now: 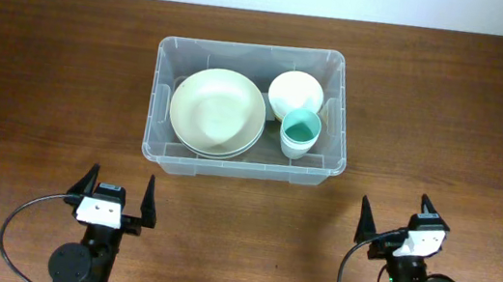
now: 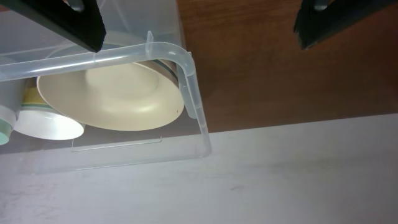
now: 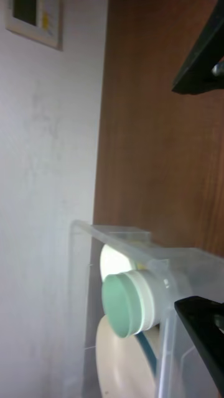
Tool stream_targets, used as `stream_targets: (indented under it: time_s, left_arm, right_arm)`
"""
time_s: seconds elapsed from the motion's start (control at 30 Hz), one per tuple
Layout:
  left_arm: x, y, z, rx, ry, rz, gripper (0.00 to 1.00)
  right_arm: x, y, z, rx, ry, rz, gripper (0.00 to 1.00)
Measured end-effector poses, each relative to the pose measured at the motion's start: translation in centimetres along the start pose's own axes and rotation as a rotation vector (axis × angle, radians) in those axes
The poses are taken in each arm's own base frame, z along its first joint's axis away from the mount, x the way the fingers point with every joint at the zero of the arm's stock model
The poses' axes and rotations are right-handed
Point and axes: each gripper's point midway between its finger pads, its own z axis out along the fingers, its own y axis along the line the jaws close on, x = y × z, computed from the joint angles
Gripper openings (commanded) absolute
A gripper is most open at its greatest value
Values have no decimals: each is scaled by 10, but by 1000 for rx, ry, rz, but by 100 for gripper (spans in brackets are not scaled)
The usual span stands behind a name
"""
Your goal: Pack container
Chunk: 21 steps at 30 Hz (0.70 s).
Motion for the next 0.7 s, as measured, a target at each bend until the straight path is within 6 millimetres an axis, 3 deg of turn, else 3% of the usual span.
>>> stream_targets:
  time_s: [0.13,0.7]
  left_arm:
    - [0,0,0,0,0,0,99]
    - [0,0,0,0,0,0,99]
  right_arm:
    - [11,0,3,0,3,0,99]
    - [10,0,3,0,0,-1,99]
